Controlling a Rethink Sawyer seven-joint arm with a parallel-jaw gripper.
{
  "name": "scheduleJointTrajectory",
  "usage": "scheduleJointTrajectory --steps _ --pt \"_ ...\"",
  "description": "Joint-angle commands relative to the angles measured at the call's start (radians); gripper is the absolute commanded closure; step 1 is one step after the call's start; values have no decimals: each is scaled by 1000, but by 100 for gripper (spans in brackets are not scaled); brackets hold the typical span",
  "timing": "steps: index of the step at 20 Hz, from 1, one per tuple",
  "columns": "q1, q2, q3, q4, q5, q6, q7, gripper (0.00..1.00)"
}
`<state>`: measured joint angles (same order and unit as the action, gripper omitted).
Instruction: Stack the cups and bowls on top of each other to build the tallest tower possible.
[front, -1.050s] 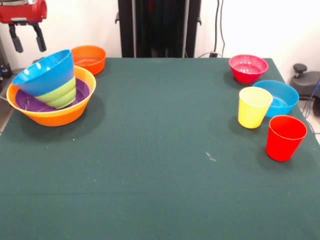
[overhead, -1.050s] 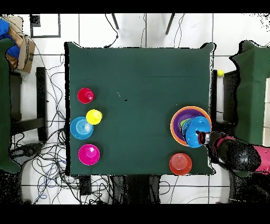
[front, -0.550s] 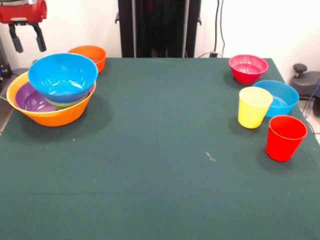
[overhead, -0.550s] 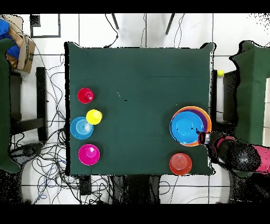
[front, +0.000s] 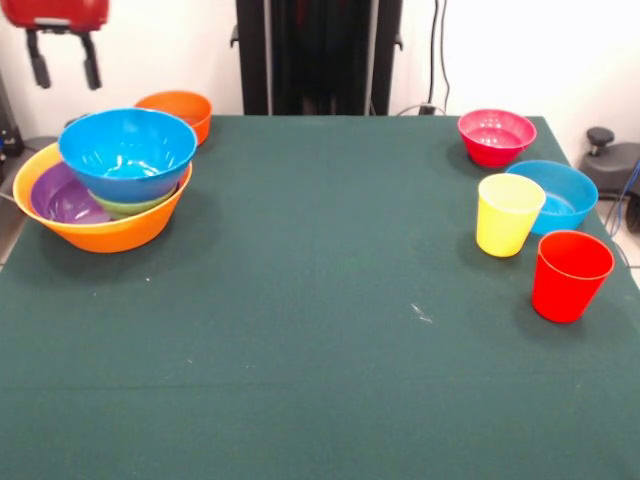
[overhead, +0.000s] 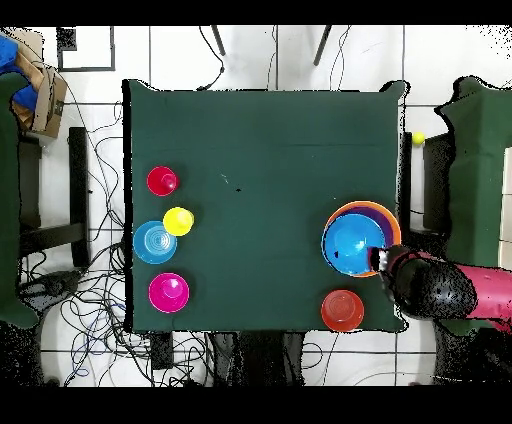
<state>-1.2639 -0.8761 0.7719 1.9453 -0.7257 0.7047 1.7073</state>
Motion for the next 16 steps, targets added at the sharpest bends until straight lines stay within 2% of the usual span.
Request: scheduleJointTrajectory --steps 1,3,5,9,16 --pt "318 -80 -215 95 -31 -78 493 0" --pt "419 -69 -300 85 -40 -122 614 0" --pt "496 -56 -359 79 -24 -147 686 0" --pt "613 -26 -431 72 -4 -206 768 0" --pt "808 33 -560 29 -36 -262 947 0"
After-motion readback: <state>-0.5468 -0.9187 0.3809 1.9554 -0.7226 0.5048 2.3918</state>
